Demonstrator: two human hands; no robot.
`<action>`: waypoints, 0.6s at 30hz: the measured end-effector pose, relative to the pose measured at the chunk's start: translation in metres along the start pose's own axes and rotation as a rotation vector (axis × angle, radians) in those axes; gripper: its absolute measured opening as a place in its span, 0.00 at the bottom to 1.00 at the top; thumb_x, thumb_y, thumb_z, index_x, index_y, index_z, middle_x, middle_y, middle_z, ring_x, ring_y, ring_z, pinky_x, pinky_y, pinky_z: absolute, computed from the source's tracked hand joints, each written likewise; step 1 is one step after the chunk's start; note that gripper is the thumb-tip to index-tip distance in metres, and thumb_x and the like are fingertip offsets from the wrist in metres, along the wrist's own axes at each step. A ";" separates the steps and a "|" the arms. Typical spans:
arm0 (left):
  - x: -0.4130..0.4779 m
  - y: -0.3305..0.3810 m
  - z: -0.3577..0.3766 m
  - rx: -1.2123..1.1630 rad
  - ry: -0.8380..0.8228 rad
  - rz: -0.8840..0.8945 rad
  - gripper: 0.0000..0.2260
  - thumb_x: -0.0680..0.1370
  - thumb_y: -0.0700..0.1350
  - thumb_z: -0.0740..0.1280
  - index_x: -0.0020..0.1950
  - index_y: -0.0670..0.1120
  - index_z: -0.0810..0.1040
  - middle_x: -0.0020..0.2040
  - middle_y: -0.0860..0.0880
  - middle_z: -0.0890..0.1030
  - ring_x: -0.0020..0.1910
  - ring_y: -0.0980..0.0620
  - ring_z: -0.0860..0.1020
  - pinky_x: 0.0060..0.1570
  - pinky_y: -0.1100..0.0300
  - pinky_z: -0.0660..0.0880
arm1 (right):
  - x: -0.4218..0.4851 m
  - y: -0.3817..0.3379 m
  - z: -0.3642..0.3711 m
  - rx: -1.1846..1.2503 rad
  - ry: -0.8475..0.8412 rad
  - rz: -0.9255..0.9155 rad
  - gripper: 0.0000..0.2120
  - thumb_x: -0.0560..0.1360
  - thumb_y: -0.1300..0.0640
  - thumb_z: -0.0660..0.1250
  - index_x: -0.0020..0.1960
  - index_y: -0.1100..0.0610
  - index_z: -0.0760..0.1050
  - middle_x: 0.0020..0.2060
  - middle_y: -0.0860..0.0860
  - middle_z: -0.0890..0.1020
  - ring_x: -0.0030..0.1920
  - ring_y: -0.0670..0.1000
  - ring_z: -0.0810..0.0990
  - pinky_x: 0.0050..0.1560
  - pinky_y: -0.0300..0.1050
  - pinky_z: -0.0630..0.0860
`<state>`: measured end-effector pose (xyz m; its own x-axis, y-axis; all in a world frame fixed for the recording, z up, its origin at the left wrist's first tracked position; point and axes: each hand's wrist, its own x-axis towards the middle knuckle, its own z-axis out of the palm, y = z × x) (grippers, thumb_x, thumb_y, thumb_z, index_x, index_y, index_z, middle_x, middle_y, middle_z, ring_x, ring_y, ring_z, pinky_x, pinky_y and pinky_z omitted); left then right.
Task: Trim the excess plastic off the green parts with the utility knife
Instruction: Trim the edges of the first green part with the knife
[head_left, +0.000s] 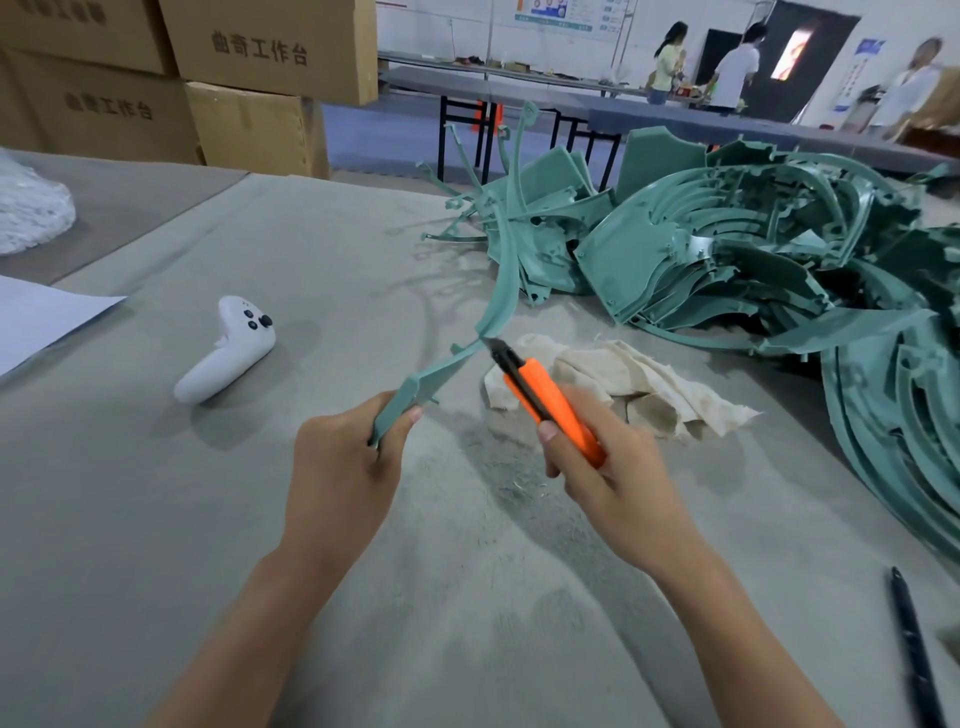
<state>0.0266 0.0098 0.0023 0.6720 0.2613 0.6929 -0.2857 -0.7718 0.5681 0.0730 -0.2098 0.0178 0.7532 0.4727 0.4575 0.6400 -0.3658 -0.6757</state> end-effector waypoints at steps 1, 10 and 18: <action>0.000 0.001 0.000 0.017 0.000 -0.009 0.15 0.76 0.41 0.67 0.42 0.54 0.61 0.24 0.56 0.50 0.24 0.57 0.61 0.25 0.70 0.57 | -0.001 -0.003 0.003 0.009 -0.023 -0.016 0.07 0.82 0.52 0.60 0.58 0.43 0.72 0.33 0.50 0.78 0.29 0.50 0.75 0.28 0.45 0.71; 0.000 0.002 0.001 0.073 0.019 -0.042 0.21 0.76 0.37 0.70 0.37 0.51 0.58 0.24 0.55 0.51 0.24 0.57 0.63 0.26 0.71 0.59 | -0.008 -0.020 0.012 0.113 -0.117 -0.093 0.10 0.82 0.51 0.61 0.62 0.42 0.72 0.35 0.46 0.78 0.32 0.47 0.76 0.34 0.33 0.70; -0.003 0.003 0.004 0.135 -0.008 -0.043 0.11 0.71 0.30 0.71 0.47 0.44 0.84 0.25 0.52 0.66 0.29 0.62 0.68 0.31 0.76 0.62 | 0.001 -0.024 0.009 0.687 0.124 0.339 0.08 0.74 0.50 0.68 0.52 0.50 0.81 0.27 0.50 0.72 0.22 0.47 0.65 0.24 0.38 0.63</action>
<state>0.0262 0.0042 -0.0001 0.6875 0.2916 0.6651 -0.1624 -0.8309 0.5322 0.0569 -0.1939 0.0291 0.9283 0.3158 0.1961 0.1645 0.1241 -0.9785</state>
